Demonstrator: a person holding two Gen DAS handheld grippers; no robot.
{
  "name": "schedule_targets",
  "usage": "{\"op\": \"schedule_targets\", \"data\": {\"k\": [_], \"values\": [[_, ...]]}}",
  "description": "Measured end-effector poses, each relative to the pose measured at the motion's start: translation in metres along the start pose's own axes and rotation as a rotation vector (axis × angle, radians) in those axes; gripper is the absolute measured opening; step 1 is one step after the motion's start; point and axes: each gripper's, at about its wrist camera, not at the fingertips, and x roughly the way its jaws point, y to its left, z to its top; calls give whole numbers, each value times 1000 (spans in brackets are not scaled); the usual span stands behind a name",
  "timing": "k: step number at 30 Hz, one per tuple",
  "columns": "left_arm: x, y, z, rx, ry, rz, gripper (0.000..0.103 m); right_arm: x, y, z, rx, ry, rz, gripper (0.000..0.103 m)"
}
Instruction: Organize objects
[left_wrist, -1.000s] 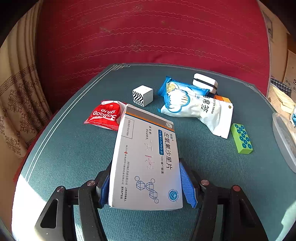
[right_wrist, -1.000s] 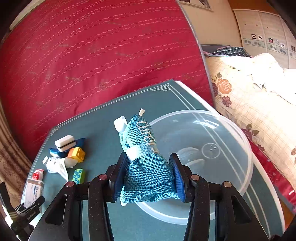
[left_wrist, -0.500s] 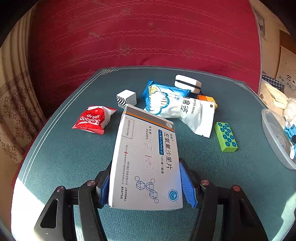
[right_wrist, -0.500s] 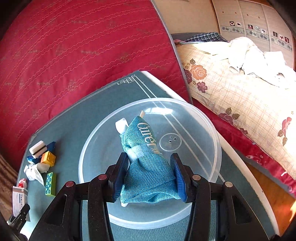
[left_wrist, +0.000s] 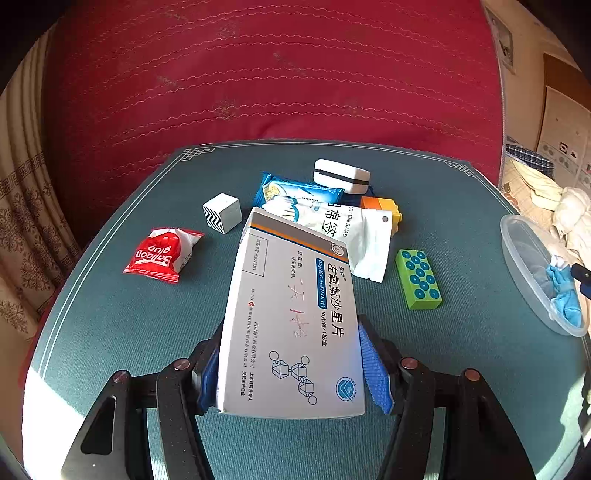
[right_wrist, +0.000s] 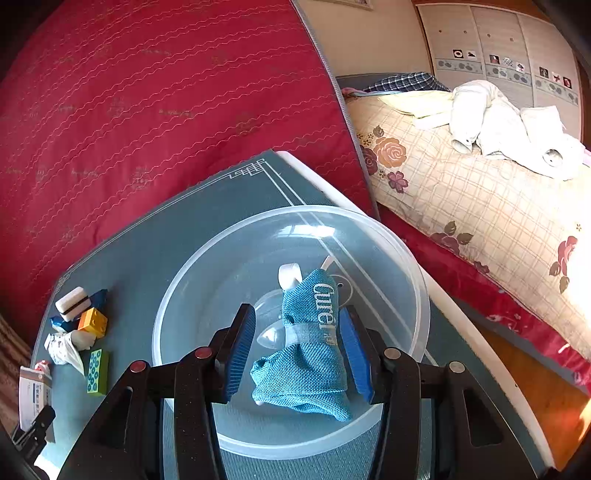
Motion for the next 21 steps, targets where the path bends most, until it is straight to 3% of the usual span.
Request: {"op": "schedule_targets", "data": {"k": [9, 21], "values": [[-3, -48, 19, 78, -22, -77, 66, 3, -2, -3, -6, 23, 7, 50], [0, -137, 42, 197, -8, -268, 66, -4, -28, 6, 49, 2, 0, 50]]}}
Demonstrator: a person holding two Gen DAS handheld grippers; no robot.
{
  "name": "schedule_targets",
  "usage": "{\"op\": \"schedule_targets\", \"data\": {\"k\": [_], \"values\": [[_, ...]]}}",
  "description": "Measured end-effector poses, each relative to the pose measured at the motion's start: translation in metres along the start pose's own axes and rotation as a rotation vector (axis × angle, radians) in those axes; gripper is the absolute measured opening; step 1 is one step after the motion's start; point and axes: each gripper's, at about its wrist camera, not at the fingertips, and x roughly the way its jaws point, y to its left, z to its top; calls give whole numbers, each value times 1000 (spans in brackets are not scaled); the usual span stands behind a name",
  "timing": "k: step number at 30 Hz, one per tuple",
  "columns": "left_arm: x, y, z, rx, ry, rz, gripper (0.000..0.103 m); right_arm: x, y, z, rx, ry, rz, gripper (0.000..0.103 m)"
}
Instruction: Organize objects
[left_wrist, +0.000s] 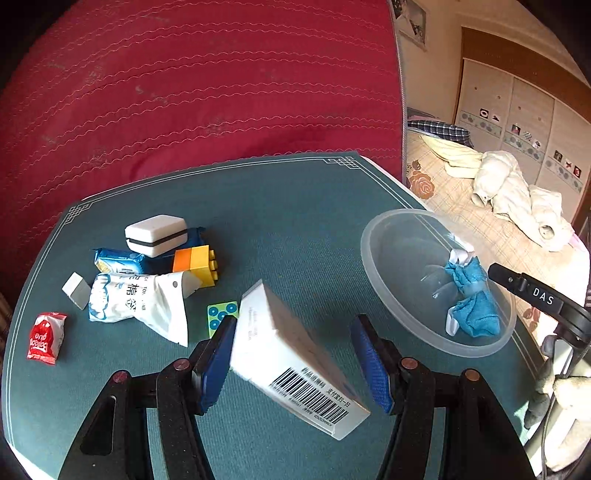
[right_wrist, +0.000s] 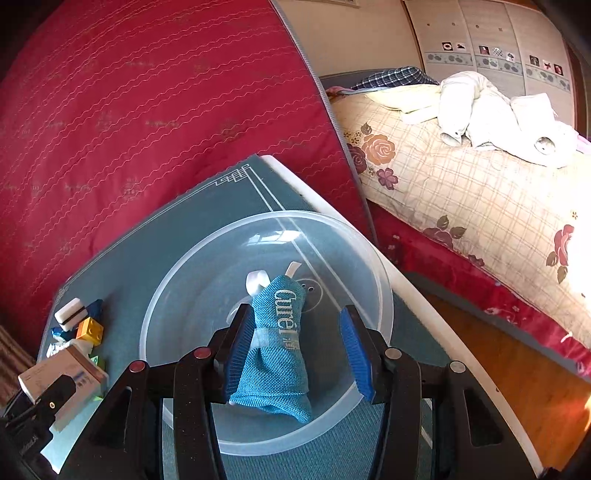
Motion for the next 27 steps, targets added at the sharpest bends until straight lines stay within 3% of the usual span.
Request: {"op": "schedule_targets", "data": {"k": [5, 11, 17, 22, 27], "values": [[9, -36, 13, 67, -23, -41, 66, -5, -7, 2, 11, -10, 6, 50], [16, -46, 11, 85, -20, -7, 67, -9, -14, 3, 27, -20, 16, 50], [16, -23, -9, -17, 60, -32, 84, -11, -14, 1, 19, -18, 38, 51], [2, -8, -27, -58, 96, -22, 85, -12, -8, -3, 1, -18, 56, 51], [-4, -7, -45, -94, 161, -84, 84, -9, -4, -7, -13, -6, 68, 51]]}}
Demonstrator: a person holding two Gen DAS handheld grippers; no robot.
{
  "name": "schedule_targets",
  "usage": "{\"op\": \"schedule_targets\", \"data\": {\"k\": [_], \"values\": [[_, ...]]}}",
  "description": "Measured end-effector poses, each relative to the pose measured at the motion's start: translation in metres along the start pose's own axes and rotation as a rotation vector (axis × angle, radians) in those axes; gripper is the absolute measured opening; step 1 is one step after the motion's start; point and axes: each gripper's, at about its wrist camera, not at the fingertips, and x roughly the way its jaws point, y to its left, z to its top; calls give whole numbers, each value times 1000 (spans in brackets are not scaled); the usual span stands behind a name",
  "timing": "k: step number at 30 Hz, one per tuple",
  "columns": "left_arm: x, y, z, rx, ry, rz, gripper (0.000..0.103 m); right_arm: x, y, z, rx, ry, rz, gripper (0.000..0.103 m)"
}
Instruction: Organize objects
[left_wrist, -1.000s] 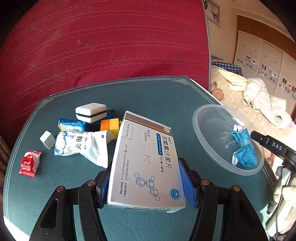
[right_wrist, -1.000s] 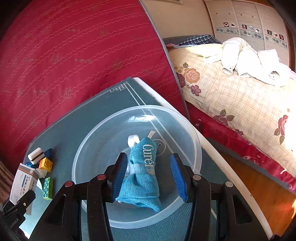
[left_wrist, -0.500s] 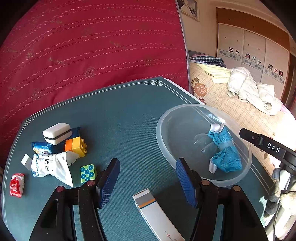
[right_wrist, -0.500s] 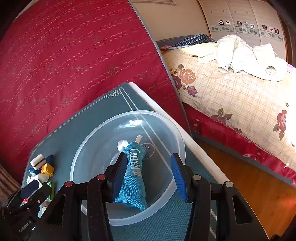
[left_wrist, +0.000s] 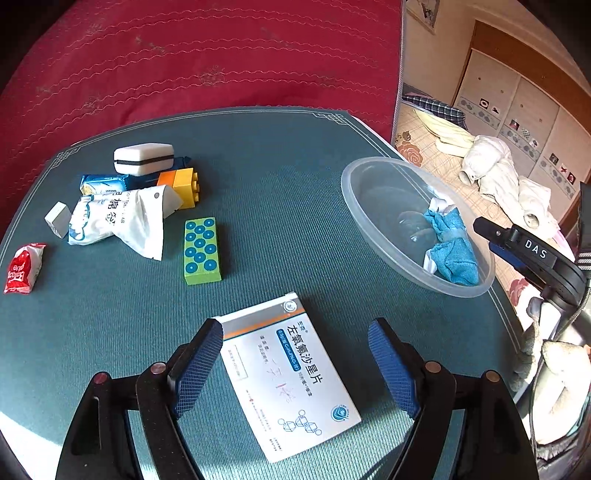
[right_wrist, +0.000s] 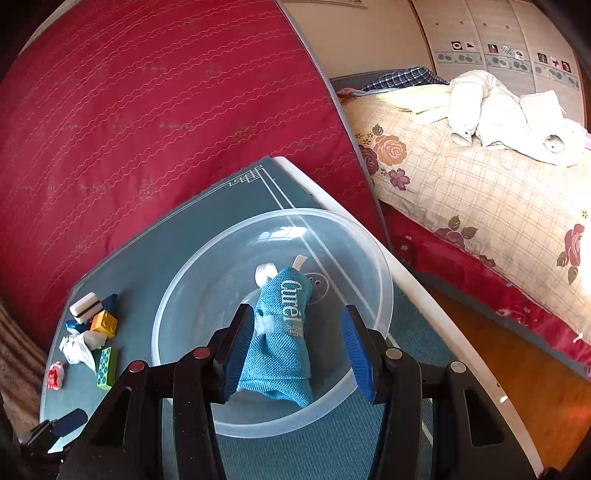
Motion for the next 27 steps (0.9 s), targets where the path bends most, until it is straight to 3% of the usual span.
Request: {"op": "schedule_targets", "data": {"k": [3, 6, 13, 15, 17, 27], "values": [[4, -3, -14, 7, 31, 12, 84, 1, -1, -1, 0, 3, 2, 51], [5, -6, -22, 35, 13, 106, 85, 0, 0, -2, 2, 1, 5, 51], [21, 2, -26, -8, 57, 130, 86, 0, 4, -5, -14, 2, 7, 51], [22, 2, -26, 11, 51, 146, 84, 0, 4, -5, -17, 1, 3, 51], [22, 2, -25, 26, 39, 158, 72, 2, 4, -6, -16, 4, 4, 51], [14, -8, 2, 51, -25, 125, 68, 2, -4, -6, 0, -5, 0, 51]]}}
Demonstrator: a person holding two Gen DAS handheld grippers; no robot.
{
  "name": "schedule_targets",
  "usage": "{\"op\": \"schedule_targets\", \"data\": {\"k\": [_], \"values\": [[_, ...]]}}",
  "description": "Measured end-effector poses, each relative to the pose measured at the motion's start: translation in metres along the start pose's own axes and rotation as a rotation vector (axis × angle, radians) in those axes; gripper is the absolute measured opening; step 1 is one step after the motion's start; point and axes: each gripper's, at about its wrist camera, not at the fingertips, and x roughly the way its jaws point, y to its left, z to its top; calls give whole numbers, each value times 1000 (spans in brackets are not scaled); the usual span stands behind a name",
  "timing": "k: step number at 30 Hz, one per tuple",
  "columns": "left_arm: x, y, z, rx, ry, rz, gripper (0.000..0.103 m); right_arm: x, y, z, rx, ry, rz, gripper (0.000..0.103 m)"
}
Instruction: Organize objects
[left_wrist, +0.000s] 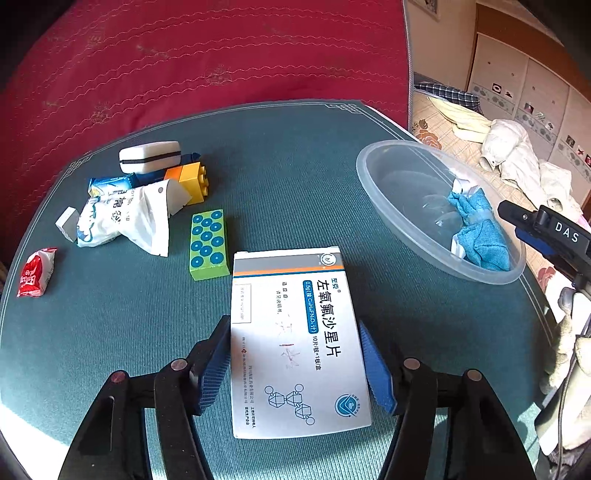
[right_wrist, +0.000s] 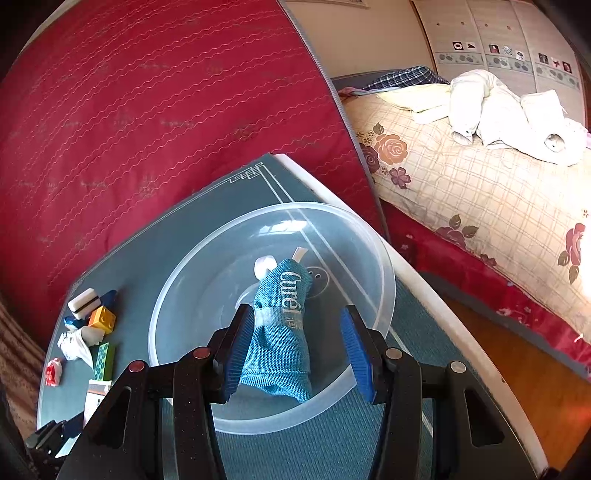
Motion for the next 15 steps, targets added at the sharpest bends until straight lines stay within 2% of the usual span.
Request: {"op": "schedule_targets", "data": {"k": [7, 15], "values": [[-4, -24, 47, 38, -91, -40, 68, 1, -6, 1, 14, -7, -10, 51], [23, -57, 88, 87, -108, -108, 68, 3, -3, -2, -29, -28, -29, 51]]}}
